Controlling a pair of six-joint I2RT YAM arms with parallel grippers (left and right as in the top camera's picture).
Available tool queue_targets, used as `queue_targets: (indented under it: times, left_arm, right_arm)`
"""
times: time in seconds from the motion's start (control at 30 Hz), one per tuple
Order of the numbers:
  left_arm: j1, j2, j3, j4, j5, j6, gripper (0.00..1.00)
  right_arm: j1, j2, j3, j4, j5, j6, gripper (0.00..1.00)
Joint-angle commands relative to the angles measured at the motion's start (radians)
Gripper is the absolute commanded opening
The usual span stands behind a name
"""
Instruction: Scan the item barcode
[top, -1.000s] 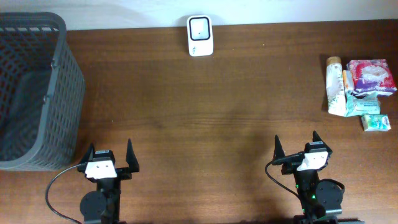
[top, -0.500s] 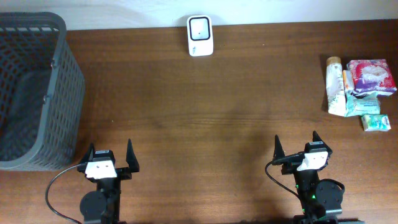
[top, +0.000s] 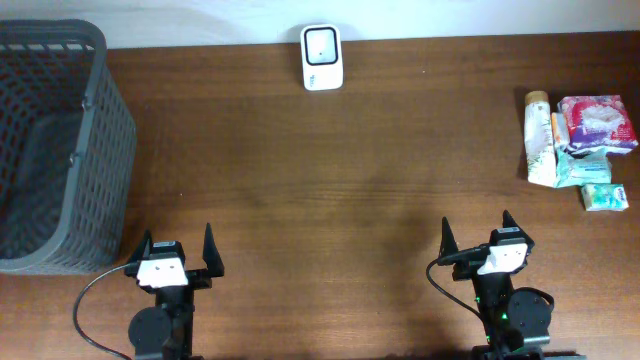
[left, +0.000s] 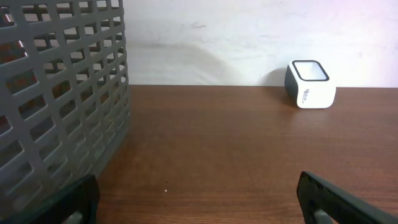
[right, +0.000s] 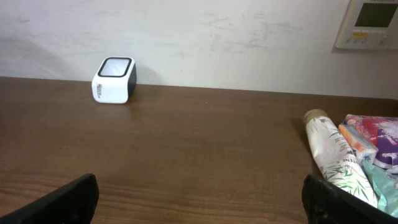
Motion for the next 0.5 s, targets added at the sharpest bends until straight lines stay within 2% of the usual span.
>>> queue_targets:
  times: [0.0,0.47]
  left_arm:
    - [-0.004,-0.008,-0.006,-0.002,0.011,0.015,0.99]
    - [-0.004,-0.007,-0.006,-0.002,0.011,0.015,0.99]
  right_arm:
    - [-0.005,-0.008,-0.009,-0.002,0.009,0.001,0.99]
    - [-0.056,-0.009,-0.009,-0.002,0.014,0.000,0.99]
